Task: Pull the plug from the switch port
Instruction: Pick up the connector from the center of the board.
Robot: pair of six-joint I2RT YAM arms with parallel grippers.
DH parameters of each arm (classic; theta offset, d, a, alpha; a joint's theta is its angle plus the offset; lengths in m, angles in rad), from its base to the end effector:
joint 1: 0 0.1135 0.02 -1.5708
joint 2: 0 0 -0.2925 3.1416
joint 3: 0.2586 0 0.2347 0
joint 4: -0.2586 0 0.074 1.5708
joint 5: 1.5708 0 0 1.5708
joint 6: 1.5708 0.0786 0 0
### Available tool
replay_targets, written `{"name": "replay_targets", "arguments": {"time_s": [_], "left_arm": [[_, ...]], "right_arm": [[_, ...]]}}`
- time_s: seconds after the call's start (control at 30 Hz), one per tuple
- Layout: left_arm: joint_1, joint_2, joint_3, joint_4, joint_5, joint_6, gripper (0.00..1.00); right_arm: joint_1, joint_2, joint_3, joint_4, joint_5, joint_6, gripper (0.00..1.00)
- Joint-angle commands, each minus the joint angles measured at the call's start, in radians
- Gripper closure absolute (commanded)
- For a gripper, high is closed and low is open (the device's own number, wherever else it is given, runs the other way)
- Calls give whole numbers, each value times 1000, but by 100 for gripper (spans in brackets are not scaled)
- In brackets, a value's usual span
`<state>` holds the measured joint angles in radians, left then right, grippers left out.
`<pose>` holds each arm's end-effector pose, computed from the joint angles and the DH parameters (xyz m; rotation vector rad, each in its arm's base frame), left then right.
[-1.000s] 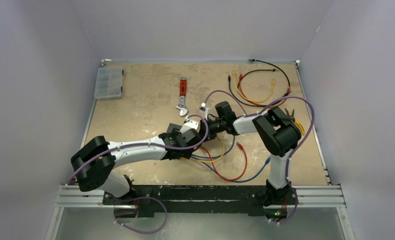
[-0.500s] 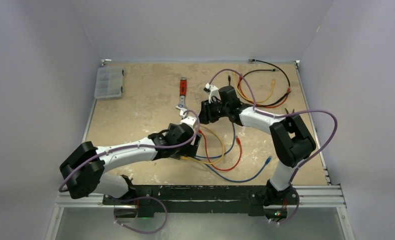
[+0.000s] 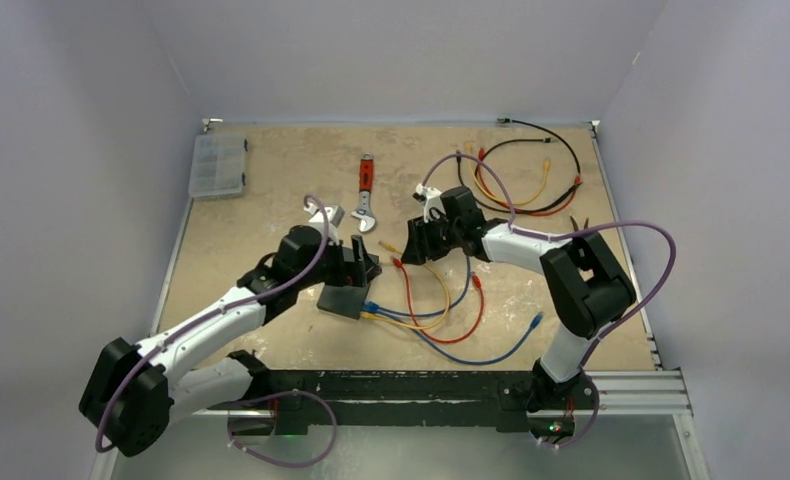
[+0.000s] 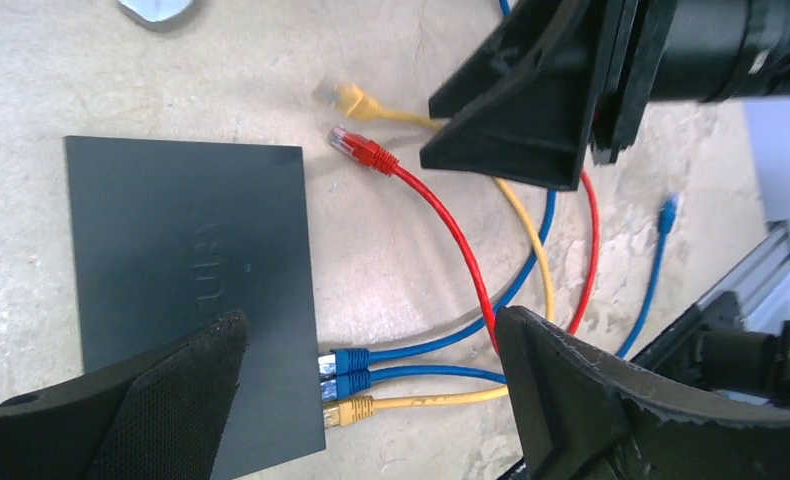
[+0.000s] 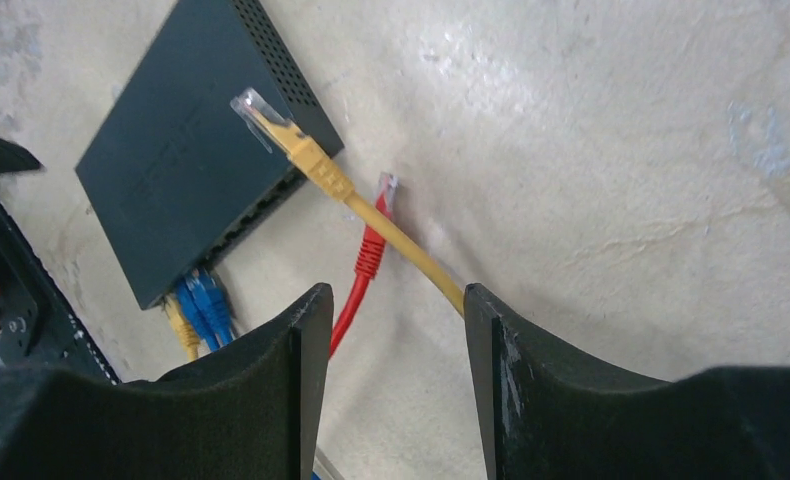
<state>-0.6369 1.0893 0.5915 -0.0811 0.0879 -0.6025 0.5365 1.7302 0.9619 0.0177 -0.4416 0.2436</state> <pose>0.1889 -0.1483 0.2338 0.0927 2.2589 -0.7912 0.3072 0.2218 0.1888 -0.5807 2.3353 0.8931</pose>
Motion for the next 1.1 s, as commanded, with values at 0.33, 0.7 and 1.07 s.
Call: {"name": "replay_targets", "arguments": {"time_s": [0.33,0.7,1.07], "left_arm": [[296,-157,-45,15,248,-37,4],[342,-146,173,-296,48,180,4],[342,-112,248,-433,-170,305,4]], "right_arm": [[6,-57,-98,60,-109,31,51],[6,-129,-104,62,-118,65,41],[24,-61,-109,88,-155,98,59]]}}
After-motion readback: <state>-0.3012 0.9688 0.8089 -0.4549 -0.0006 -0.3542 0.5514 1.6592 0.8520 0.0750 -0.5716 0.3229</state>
